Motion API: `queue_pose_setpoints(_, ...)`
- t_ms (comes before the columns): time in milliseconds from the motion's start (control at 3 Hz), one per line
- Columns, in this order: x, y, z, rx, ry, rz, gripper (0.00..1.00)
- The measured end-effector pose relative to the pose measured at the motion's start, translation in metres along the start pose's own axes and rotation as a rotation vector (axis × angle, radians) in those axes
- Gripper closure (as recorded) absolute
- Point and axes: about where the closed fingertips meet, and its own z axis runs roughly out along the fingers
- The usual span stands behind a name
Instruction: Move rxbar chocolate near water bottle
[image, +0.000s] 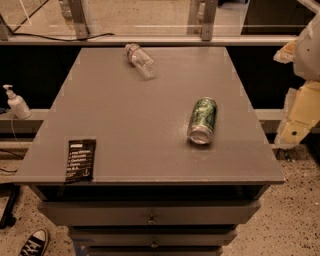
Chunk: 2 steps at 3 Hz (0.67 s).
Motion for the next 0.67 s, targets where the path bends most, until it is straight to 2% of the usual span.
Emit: queue_pose_setpoints(667, -0.0060, 0.0026, 0.0061, 0.020, -0.019, 0.015, 0.00)
